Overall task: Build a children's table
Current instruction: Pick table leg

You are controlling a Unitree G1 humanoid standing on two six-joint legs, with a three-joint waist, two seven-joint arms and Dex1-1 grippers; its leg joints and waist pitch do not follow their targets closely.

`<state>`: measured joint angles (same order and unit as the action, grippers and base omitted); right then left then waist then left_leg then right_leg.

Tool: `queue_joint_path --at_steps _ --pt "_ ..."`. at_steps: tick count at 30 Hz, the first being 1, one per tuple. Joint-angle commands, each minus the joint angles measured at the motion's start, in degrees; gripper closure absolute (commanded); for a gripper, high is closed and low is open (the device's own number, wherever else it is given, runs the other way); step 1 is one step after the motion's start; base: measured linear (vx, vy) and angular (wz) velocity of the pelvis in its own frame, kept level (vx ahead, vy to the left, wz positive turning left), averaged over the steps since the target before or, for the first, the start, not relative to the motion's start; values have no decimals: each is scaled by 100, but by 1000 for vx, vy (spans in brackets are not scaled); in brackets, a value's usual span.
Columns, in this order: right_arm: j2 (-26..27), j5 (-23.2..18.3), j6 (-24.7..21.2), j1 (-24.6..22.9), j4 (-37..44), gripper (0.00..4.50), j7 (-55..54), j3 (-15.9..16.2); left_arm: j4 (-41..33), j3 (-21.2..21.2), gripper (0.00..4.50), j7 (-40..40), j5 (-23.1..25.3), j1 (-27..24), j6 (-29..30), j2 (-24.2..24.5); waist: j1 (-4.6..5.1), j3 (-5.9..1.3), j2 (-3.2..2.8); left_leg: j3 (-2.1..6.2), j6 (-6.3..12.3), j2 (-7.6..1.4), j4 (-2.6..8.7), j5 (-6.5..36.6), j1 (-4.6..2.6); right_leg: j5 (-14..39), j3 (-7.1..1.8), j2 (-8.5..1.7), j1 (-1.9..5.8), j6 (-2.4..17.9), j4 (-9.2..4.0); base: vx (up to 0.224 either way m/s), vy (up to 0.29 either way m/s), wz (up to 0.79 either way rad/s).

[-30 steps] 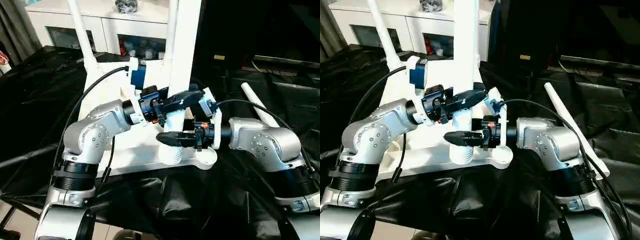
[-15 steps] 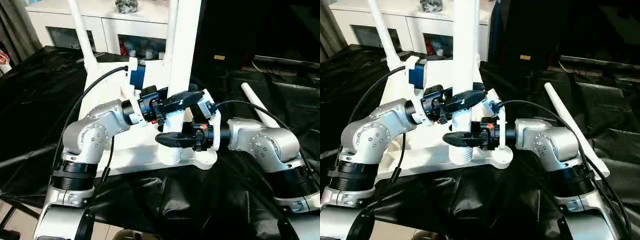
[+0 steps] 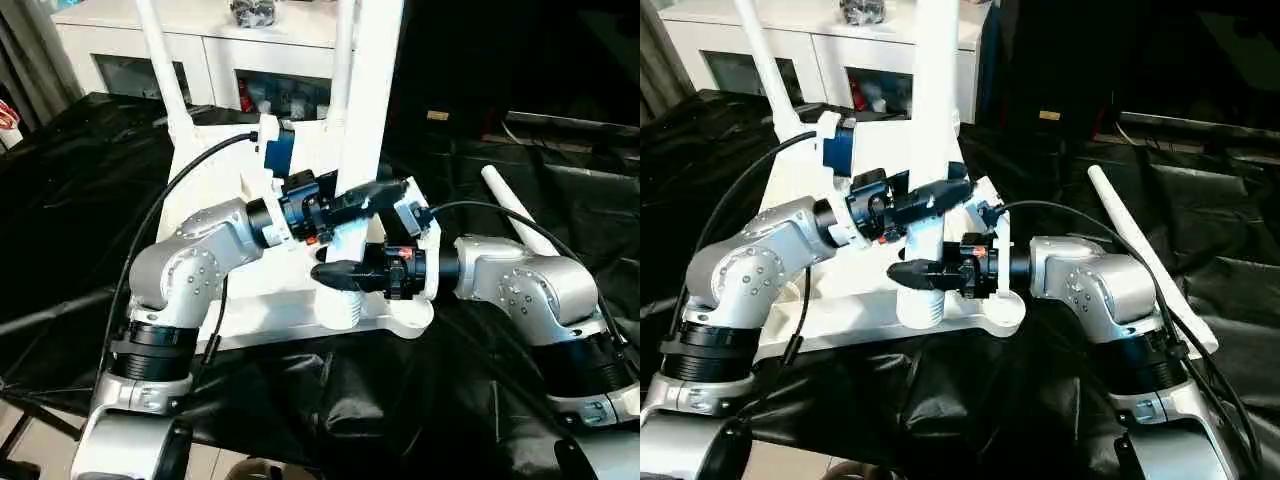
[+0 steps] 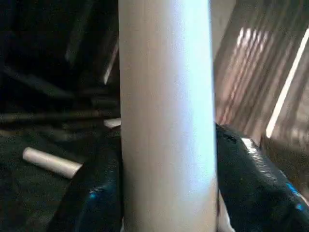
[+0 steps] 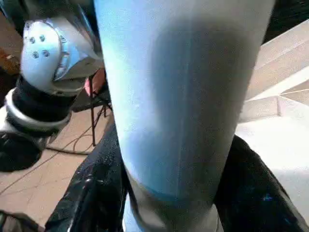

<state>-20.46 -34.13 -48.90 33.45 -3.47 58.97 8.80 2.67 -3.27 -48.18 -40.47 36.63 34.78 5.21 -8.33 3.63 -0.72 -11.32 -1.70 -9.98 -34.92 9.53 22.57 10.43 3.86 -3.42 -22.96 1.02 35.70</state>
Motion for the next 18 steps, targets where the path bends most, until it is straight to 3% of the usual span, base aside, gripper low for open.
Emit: queue_joint_path --at_steps 1,3,5,9,10,14,15,16,17,18 --pt "82 -9 144 -97 -26 257 -213 -289 -129 -467 146 417 -407 214 -411 -309 -15 -468 48 194 -47 -334 344 920 -123 1332 -296 -554 291 963 -451 0 0 0" --pt "230 -60 274 -134 -55 257 -423 -496 -203 -794 146 821 -499 344 -890 -593 -19 -472 87 199 -6 -327 343 918 -109 1327 -287 -553 306 978 -455 0 0 0" --pt "289 -85 335 -143 -74 257 -498 -572 -224 -897 146 972 -526 403 -1026 -673 -28 -475 86 202 16 -332 341 903 -124 1352 -287 -554 296 943 -460 0 0 0" --pt "589 -117 747 -201 -185 257 -890 -906 -214 -1330 146 1303 -936 612 -884 -672 0 -461 75 197 23 -311 343 914 -116 1535 -278 -536 285 851 -472 0 0 0" --pt "629 -99 801 -215 -197 257 -1006 -972 -235 -1342 146 1283 -920 603 -836 -613 -10 -465 50 199 11 -315 342 896 -122 1528 -283 -536 273 831 -463 0 0 0" --pt "631 335 1132 -340 -162 257 -1559 -1066 -476 -737 146 841 -66 166 -817 22 11 -466 23 233 -73 -356 393 896 -157 1504 -287 -513 233 664 -452 0 0 0" --pt "631 335 1132 -340 -162 258 -1559 -1066 -476 -737 146 841 -66 166 -817 22 35 -461 23 204 -111 -339 393 915 -162 1461 -295 -494 233 646 -445 0 0 0" --pt "501 831 1373 -537 7 258 -1916 -917 -667 85 146 349 746 -368 -998 689 24 -458 3 203 -142 -354 399 975 -194 1491 -308 -503 199 622 -469 0 0 0" --pt "440 1056 1458 -677 154 258 -2093 -845 -770 488 146 39 1049 -683 -1075 1007 19 -454 0 240 -173 -365 426 978 -178 1532 -304 -516 215 549 -454 0 0 0" --pt "440 1056 1458 -677 154 259 -2093 -845 -770 488 146 39 1049 -683 -1075 1007 43 -454 -16 214 -215 -363 433 986 -192 1517 -317 -485 191 466 -444 0 0 0"
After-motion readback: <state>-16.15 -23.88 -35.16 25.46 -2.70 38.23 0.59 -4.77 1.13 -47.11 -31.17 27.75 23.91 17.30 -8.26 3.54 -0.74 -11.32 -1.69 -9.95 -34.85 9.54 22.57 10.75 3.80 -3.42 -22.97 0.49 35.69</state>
